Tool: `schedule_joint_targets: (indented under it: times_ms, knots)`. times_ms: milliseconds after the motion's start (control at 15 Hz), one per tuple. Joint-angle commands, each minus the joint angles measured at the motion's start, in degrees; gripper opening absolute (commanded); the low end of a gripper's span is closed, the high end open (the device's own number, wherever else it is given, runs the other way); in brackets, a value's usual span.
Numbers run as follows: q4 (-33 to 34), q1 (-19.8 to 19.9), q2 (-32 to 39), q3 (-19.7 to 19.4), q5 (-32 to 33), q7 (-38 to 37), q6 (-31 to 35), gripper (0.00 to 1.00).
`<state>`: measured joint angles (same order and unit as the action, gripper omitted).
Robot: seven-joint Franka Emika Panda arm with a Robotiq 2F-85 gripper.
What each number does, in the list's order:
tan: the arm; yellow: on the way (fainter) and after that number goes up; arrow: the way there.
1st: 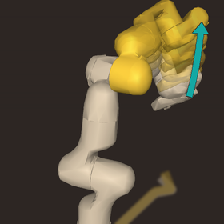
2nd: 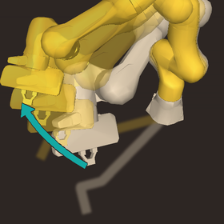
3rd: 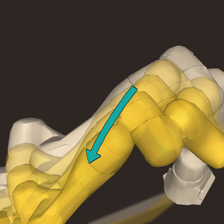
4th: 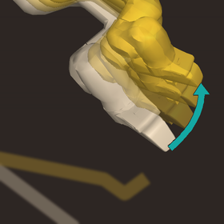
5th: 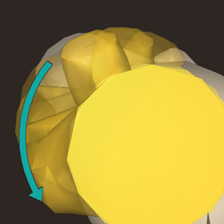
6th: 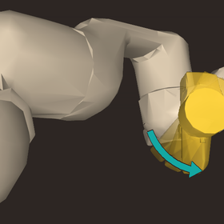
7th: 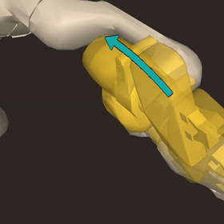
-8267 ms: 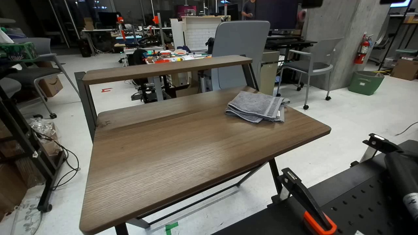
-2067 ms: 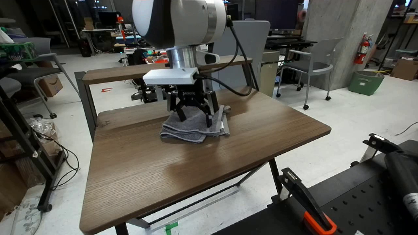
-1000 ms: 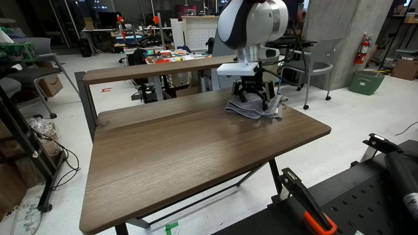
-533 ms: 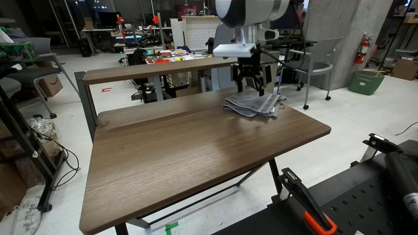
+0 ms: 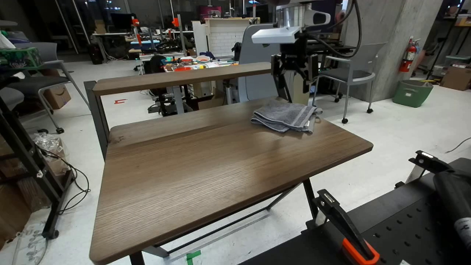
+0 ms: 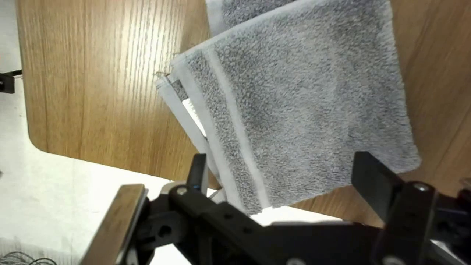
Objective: Use the towel to wipe the table
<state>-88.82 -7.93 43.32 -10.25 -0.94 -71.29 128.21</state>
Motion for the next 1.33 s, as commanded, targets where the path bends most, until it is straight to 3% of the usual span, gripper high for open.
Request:
schedule_joint_targets:
  times_ms: [0,267,667,1267]
  knots:
    - [-1.60,2.31,0.72,0.67,-0.67,-0.37,1.56,1.00]
    - [-1.44,3.15,3.60,0.86,-0.70,-0.15,2.61,1.00]
    - [0.77,1.41,9.63,1.72,-0.08,0.46,6.74,1.00]
    - [2.35,-4.81,11.49,8.79,-0.21,7.97,5.68,1.00]
